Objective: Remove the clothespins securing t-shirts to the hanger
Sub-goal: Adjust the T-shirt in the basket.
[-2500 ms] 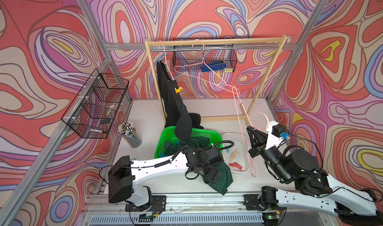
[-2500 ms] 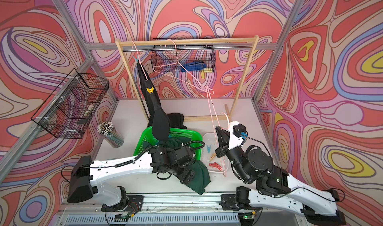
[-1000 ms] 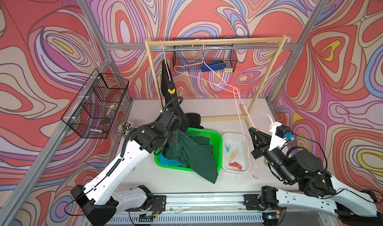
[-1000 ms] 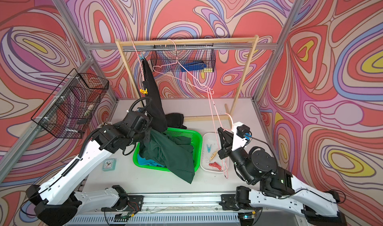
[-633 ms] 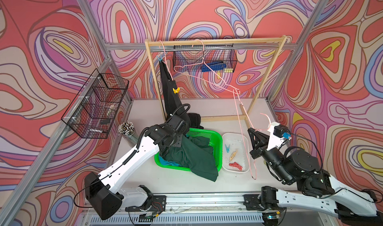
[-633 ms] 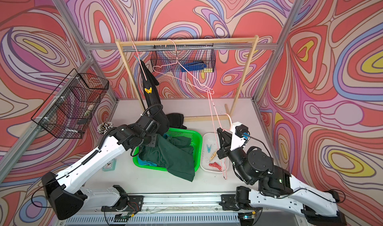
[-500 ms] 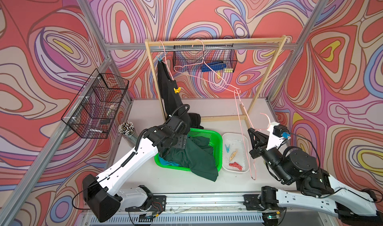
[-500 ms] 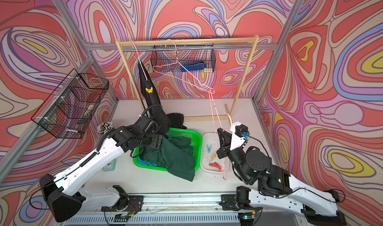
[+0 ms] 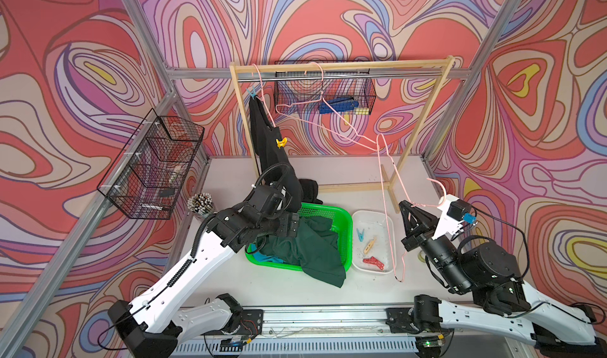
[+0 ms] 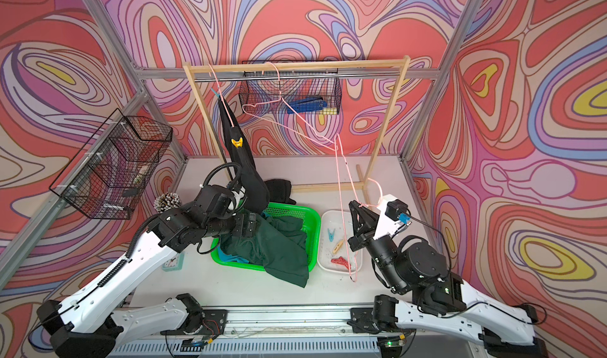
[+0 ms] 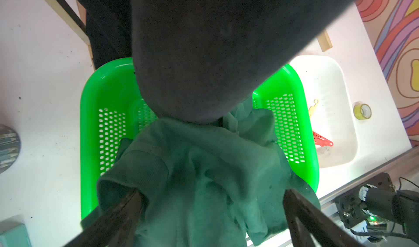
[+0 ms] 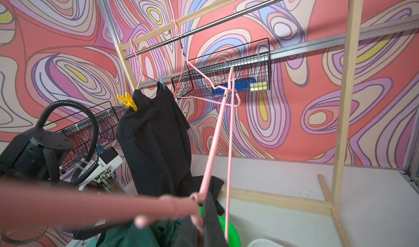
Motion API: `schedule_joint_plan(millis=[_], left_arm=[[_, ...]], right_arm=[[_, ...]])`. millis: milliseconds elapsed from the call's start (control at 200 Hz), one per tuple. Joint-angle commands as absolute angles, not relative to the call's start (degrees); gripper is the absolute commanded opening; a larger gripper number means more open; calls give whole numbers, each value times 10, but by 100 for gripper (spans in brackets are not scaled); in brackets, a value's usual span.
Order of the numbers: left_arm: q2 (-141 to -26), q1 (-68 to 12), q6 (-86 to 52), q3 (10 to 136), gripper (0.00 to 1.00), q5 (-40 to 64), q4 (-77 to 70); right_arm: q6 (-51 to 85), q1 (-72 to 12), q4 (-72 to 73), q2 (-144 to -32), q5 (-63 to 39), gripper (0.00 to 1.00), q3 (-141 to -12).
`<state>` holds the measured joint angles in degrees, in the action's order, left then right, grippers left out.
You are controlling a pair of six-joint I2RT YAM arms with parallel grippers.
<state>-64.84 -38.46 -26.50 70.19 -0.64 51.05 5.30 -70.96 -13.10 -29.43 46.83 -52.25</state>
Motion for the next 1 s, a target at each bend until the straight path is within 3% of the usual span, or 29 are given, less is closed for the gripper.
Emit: schedule_joint_plan(millis=[0,150,456,626,997], left_arm=[[-660,-405,-271,722,100,18,496],[-683,-451,-292,765,100,29,500],[-695,-498,-348,779,99,161,404],[-686,-527,-358,777,94,181,362],[-711,-608,-413,799,70,291,208]], right_arm=[[33,-709,-105,-309,482,0,-549],[23,-709,-99,-332,521,0,-572],[23,-709,-109,-390,619,0,-625],[26,-709,-147,-438,670,0,-676],[12,-708,-168,-490,687,0,-734]])
